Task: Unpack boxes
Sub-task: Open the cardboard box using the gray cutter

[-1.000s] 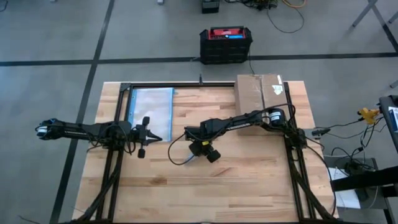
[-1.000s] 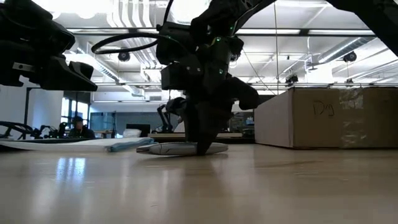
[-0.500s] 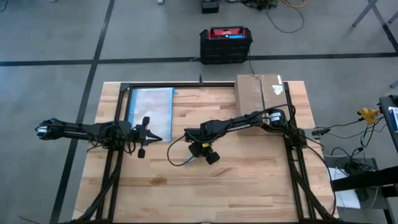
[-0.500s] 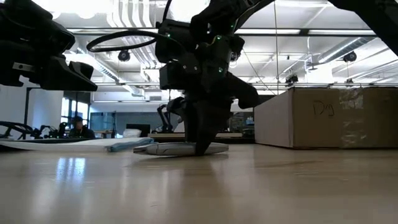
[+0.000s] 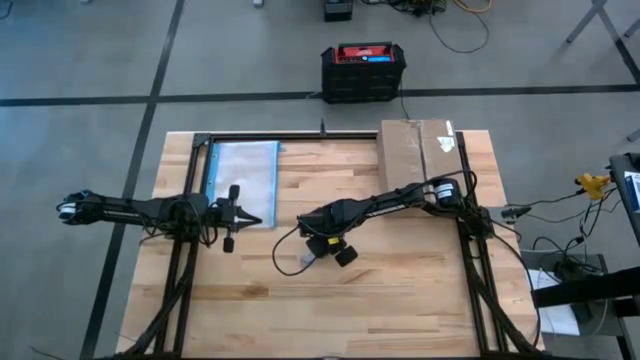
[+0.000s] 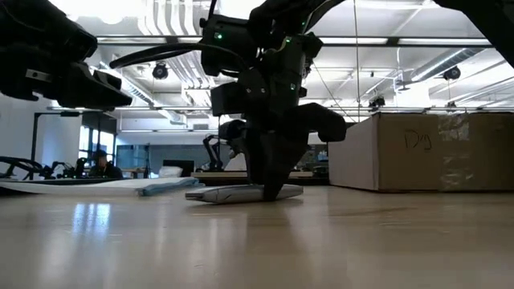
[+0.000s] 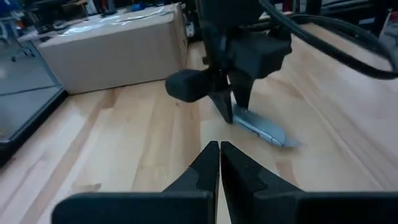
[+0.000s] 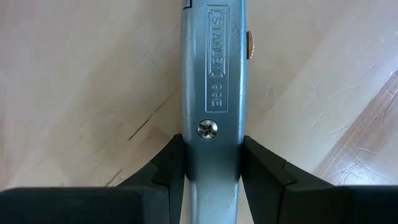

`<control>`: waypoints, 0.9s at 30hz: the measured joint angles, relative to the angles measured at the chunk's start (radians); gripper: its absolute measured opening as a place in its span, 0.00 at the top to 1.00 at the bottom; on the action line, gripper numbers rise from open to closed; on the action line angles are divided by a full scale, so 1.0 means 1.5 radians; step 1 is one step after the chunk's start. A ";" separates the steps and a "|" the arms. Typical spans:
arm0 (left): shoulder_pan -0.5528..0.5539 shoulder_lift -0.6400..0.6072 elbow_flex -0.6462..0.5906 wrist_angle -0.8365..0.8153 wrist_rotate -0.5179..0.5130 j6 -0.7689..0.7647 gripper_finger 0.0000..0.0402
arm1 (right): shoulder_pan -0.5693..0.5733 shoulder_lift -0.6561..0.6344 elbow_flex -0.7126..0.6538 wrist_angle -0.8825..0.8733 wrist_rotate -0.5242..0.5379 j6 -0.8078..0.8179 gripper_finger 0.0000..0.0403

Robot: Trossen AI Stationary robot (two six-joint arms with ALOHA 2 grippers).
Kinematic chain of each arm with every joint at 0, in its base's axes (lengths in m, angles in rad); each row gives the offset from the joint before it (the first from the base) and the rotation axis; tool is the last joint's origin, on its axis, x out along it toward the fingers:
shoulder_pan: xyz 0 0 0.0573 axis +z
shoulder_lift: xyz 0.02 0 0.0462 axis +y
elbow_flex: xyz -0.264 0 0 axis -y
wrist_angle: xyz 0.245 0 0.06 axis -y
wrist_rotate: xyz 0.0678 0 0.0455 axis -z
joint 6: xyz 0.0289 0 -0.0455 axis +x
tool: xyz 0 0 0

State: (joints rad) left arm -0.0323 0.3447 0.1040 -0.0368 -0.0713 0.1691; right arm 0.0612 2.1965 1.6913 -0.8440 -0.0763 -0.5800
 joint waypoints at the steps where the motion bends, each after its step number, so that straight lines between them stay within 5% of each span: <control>1: 0.000 0.001 0.000 0.000 -0.015 0.006 1.00 | 0.001 0.000 0.000 0.000 0.000 -0.005 0.74; 7: 0.000 0.001 0.000 0.000 -0.080 0.011 1.00 | 0.003 0.000 0.000 -0.004 0.000 -0.027 0.74; 12: 0.001 0.002 0.000 -0.001 -0.123 0.261 1.00 | 0.012 0.000 0.001 -0.006 0.042 -0.033 0.74; 16: 0.001 0.003 0.000 0.002 -0.118 0.369 1.00 | 0.027 -0.001 0.001 -0.010 0.072 -0.035 0.74; 22: 0.001 0.004 0.000 0.002 -0.110 0.312 1.00 | 0.067 -0.006 0.001 -0.041 0.093 0.004 0.74; 27: 0.001 0.014 0.000 0.029 -0.058 0.030 1.00 | 0.093 -0.028 -0.003 -0.094 0.100 0.035 0.74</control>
State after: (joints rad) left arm -0.0315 0.3655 0.1040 0.0064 -0.1579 0.2137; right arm 0.2008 2.1543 1.6875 -0.9857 0.0736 -0.5274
